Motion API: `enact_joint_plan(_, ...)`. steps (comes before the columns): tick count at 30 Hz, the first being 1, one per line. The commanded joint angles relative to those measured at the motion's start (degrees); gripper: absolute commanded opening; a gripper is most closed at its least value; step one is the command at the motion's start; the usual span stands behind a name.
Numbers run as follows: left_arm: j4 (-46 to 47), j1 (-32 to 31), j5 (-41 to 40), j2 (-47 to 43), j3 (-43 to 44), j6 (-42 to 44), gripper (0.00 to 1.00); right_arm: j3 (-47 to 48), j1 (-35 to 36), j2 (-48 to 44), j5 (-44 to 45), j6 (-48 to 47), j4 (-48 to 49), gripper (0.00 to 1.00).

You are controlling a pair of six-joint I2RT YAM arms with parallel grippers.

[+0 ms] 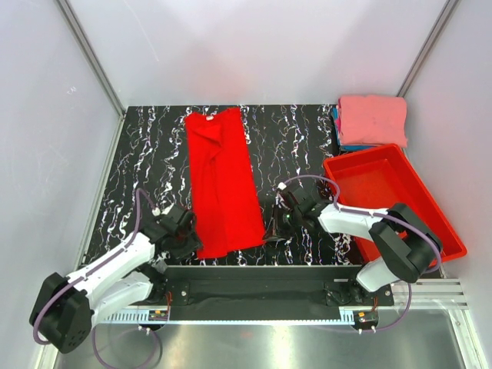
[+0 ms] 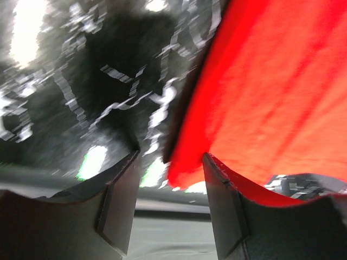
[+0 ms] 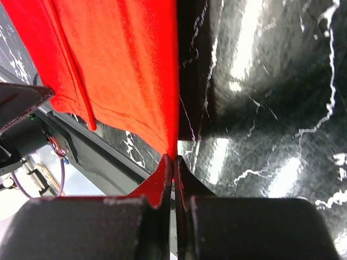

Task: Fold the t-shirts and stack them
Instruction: Fold the tshirt

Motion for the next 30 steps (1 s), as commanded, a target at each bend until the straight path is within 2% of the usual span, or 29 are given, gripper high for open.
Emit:
enact_joint_plan(1,-7.83,-3.77,-8.80,0.73,4.14,-2.68,0.53,-1.15,0.87,-2.65,0.97,1.59,0.53,0.00)
enact_joint_plan(9,-1.61,-4.49,-3.99,-2.26,-1.13,-4.89,0.48,-1.85,1.04,-3.00,0.36,2.03,2.02,0.00)
enact_joint_plan(17,0.24,-4.57,-3.10,-4.02,-3.42,-4.36,0.44,-3.43,1.04,-3.00,0.00,3.25,3.78,0.00)
enact_joint_plan(20,0.16,-4.57,-3.02,-2.62,-2.72,-3.14,0.28,-3.70,1.31,-3.35,-0.08,3.70,3.96,0.00)
enact_joint_plan(21,-0.10,-4.66,-3.10,-2.26,-2.54,-3.13,0.28,-3.70,1.39,-3.35,-0.08,3.61,3.96,0.00)
enact_joint_plan(22,-0.10,-4.58,-3.10,-1.65,-2.36,-3.13,0.19,-3.61,1.48,-3.44,0.00,3.70,3.87,0.00)
enact_joint_plan(25,0.86,-4.57,-2.84,-1.56,-2.19,-2.87,0.00,-2.82,2.36,-3.09,0.44,2.91,3.08,0.00)
enact_joint_plan(30,2.09,-4.66,-0.30,-2.96,-1.22,-2.60,0.00,-2.29,4.47,-4.14,2.20,3.70,0.88,0.00)
